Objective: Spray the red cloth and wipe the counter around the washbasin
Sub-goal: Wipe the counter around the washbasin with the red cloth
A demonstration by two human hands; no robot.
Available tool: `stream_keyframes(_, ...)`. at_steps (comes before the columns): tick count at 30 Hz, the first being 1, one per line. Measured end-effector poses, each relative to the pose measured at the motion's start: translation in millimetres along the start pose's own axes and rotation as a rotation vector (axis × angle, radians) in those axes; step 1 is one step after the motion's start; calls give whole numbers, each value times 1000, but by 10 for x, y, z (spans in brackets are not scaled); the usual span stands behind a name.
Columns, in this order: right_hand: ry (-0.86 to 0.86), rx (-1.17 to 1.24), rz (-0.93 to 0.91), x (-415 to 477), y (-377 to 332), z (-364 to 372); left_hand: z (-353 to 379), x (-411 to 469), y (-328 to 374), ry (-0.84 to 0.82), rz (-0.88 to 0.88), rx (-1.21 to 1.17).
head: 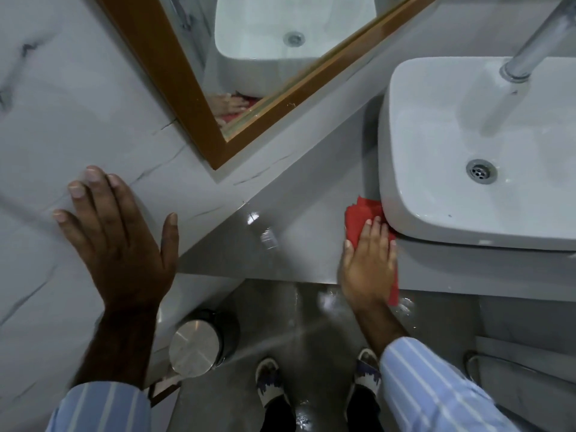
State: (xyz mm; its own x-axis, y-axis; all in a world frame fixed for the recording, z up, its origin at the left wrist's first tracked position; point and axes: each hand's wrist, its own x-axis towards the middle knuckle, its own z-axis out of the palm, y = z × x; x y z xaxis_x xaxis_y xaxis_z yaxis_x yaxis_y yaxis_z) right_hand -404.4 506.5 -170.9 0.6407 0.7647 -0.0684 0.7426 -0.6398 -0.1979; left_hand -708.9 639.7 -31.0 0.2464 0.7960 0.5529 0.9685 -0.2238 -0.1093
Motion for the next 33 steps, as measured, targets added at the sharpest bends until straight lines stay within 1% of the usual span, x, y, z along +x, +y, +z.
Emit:
stream_keyframes(2,34,30,-43,94,-450,150,-1,-8,7,-3,-1,-1)
stream_keyframes(3,21,38,-122,140,-669,199,-4,-9,10,-14,0,-4)
stream_keyframes(4,-15,30,-246,169,-860,225,-10,-6,6,-28,1,-9)
stream_keyframes(6,-95,-2,-593,177,-1025,247,-16,-13,-8,-59,-6,-14)
stream_keyframes(8,-171,-76,-911,149,-820,173,-25,-12,-8,-90,-20,-22)
stream_keyframes(9,-193,-101,-1001,141,-610,126,-28,-11,-1,-105,-34,-27)
stream_keyframes(11,-251,-128,-1034,137,-101,-12,-30,-40,61,-129,-73,-51)
stream_keyframes(13,-286,-138,-992,146,302,-167,-14,-118,201,-113,-85,-123)
stream_keyframes(15,-334,-60,-920,167,461,-304,29,-245,453,-132,0,-300)
stream_keyframes(16,-353,9,-862,172,480,-366,84,-329,624,-176,59,-423)
stream_keyframes(18,-296,141,-657,171,517,-482,207,-466,1024,-366,113,-611)
stream_keyframes(20,-222,182,-343,165,626,-604,324,-529,1403,-606,79,-685)
stream_keyframes(21,-222,159,-213,159,706,-651,385,-529,1566,-709,32,-712)
stream_keyframes(22,-245,128,-125,141,803,-693,453,-516,1729,-778,-4,-721)
stream_keyframes(23,-280,116,-74,114,874,-727,517,-491,1876,-826,-17,-698)
stream_keyframes(25,-335,166,-12,104,918,-739,616,-417,2098,-874,0,-572)
stream_keyframes(26,-355,198,23,120,911,-729,635,-382,2188,-905,-19,-534)
stream_keyframes(29,-451,293,118,164,890,-712,614,-290,2377,-1038,-143,-537)
stream_keyframes(30,-473,347,137,153,931,-713,553,-276,2421,-1075,-151,-547)
stream_keyframes(32,-495,468,186,82,1030,-764,478,-284,2435,-1157,-172,-574)
stream_keyframes(33,-488,523,220,31,1104,-806,433,-318,2414,-1213,-219,-625)
